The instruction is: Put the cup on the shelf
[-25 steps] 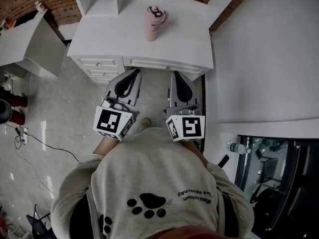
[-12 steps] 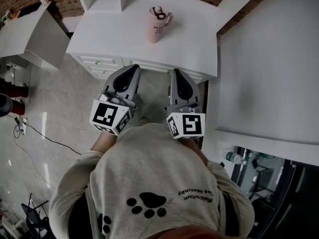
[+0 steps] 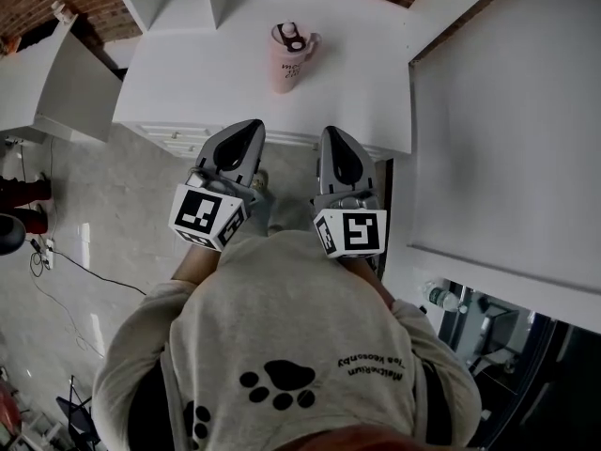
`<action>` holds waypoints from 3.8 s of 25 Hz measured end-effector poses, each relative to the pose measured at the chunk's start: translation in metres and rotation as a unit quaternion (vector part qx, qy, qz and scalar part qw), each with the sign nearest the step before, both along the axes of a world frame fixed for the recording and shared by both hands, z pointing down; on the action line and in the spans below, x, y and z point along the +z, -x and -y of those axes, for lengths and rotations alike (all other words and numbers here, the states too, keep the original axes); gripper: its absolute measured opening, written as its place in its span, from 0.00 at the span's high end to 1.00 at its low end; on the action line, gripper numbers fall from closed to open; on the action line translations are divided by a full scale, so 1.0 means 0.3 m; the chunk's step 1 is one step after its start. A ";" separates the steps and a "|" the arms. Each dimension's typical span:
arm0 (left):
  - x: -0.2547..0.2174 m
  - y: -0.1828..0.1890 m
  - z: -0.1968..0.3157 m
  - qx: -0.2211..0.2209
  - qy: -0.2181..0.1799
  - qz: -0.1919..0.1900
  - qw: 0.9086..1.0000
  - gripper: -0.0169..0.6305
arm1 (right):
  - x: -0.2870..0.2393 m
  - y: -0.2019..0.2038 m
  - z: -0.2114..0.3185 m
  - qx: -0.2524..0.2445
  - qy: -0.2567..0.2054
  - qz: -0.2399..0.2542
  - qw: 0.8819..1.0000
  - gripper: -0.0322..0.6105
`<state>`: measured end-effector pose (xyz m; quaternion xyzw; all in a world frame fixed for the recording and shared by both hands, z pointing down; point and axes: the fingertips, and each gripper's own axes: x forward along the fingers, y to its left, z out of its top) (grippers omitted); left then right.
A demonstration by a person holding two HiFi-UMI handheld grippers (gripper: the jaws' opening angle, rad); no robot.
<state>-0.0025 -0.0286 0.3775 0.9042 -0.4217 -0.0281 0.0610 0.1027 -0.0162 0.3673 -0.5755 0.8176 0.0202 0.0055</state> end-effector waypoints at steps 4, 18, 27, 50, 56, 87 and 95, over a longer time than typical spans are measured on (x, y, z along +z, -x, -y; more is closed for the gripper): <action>0.029 -0.009 0.124 0.010 0.005 0.004 1.000 0.96 | 0.020 0.001 0.123 0.007 0.006 0.001 1.000 0.93; 0.156 -0.017 0.491 0.075 0.036 0.022 0.996 0.96 | 0.091 -0.023 0.456 0.066 0.032 -0.003 0.997 0.93; 0.269 -0.049 0.560 0.132 0.066 0.040 0.988 0.81 | 0.153 -0.048 0.550 0.080 0.054 -0.008 0.995 0.93; 0.549 -0.110 0.683 0.129 0.114 0.097 0.980 0.50 | 0.452 -0.123 0.778 0.012 0.125 -0.044 0.991 0.71; 0.579 -0.131 0.695 0.138 0.097 0.096 0.981 0.47 | 0.506 -0.133 0.833 0.014 0.136 -0.049 0.989 0.70; 0.628 -0.233 0.764 0.146 0.045 0.112 0.982 0.34 | 0.602 -0.072 0.945 -0.034 0.141 -0.024 0.989 0.82; 0.624 -0.228 0.768 0.138 0.042 0.110 0.983 0.34 | 0.599 -0.072 0.947 -0.034 0.134 -0.002 0.990 0.82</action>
